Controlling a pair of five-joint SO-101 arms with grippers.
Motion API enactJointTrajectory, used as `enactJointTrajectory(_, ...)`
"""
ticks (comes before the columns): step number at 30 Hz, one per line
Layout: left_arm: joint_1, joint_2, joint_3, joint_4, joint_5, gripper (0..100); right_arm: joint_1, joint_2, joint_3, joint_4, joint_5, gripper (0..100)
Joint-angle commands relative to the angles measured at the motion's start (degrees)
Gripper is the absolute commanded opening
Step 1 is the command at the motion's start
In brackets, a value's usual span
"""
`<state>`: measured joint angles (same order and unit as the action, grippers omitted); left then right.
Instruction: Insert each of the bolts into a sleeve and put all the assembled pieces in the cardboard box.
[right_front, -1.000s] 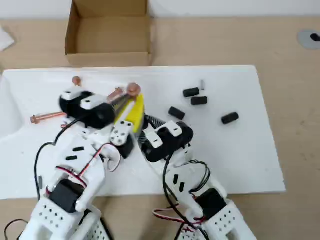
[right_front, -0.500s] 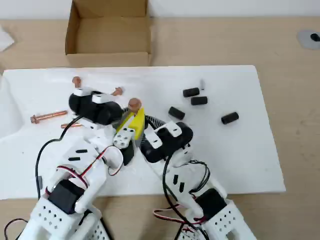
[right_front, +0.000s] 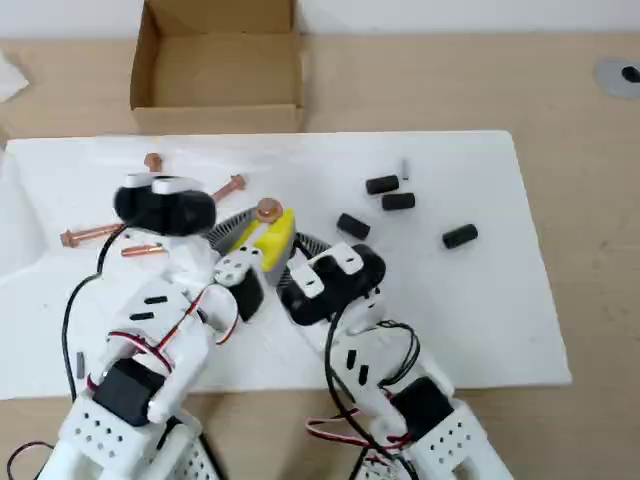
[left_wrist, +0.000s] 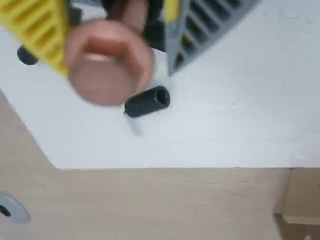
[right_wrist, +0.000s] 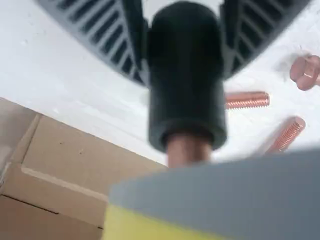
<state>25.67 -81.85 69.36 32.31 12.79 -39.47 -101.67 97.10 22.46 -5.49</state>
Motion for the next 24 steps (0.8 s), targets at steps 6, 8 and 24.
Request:
enactJointTrajectory(6,-1.3,-0.4,-9.0,8.2,0.3,14,0.3,-1.1,0.0,-0.1,1.6,0.9)
enactJointTrajectory(8,-0.4,-0.4,-11.3,11.8,0.2,15,0.3,-1.0,0.0,-0.1,1.6,0.9)
enactJointTrajectory(24,-12.1,0.7,-20.3,17.5,0.3,13,2.9,-0.5,-1.5,-0.4,1.7,0.9)
